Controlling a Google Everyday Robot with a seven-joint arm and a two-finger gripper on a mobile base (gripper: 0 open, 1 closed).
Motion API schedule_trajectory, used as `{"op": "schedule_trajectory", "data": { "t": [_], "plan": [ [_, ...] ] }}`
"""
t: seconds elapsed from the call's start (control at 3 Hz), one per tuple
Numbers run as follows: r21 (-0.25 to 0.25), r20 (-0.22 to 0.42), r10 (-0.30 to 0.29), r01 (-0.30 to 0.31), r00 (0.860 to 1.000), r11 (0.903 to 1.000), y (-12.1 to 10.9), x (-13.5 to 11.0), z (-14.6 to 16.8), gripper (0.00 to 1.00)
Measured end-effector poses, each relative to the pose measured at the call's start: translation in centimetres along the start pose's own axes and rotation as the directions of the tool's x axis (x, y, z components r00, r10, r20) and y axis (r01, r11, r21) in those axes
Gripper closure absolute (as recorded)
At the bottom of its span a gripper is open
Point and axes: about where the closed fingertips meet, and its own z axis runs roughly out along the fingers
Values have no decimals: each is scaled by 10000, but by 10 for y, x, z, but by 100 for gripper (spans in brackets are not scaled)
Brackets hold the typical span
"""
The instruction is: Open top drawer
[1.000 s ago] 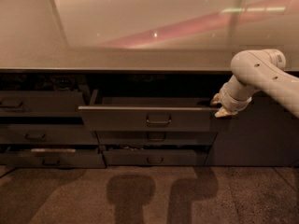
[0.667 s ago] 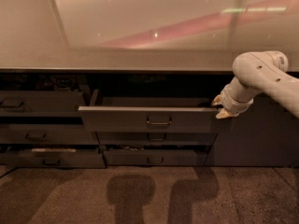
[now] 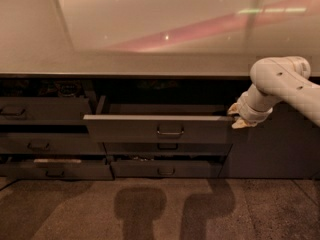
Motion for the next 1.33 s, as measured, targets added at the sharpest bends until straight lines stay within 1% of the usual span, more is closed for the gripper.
{"op": "schedule_trajectory", "data": {
  "t": [0.33,1.0,1.33],
  "plan": [
    [5,16,-45,45,10000,10000,6,0,-1,100],
    [5,16,-45,45,10000,10000,5,0,-3,100],
    [545,-66,-111,114,9999,9984,9,-12,-43,100]
  ]
}}
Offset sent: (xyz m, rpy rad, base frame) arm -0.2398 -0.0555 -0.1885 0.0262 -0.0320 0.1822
